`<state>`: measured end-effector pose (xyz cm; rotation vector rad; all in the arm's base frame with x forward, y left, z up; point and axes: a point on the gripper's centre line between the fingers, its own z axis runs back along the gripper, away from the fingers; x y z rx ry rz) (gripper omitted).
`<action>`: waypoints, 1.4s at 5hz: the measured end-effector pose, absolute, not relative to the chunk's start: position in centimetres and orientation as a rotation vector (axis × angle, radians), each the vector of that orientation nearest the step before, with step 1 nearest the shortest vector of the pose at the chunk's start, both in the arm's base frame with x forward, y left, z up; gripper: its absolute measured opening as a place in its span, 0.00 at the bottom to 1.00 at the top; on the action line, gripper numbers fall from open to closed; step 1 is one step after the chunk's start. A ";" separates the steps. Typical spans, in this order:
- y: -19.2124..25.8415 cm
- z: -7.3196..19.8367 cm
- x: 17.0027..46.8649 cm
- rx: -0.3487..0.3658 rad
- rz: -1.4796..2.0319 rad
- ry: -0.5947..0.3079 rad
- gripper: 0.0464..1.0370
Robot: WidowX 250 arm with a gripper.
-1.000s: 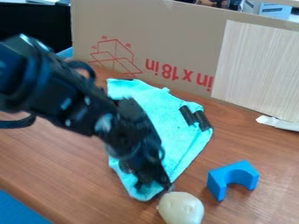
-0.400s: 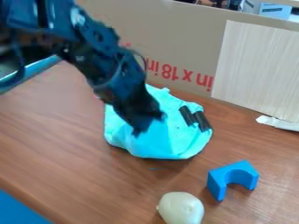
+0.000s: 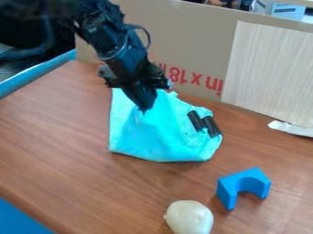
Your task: Fold the cloth from the bottom right to the top left
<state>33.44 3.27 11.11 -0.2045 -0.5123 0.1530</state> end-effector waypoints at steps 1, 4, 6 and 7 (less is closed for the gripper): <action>4.5 11.3 35.2 -0.203 0.199 -0.500 0.01; 9.2 13.1 39.3 -0.250 0.422 -0.458 0.01; 11.6 12.8 41.5 -0.235 0.525 -0.444 0.01; 12.9 12.0 42.3 -0.216 0.581 -0.435 0.01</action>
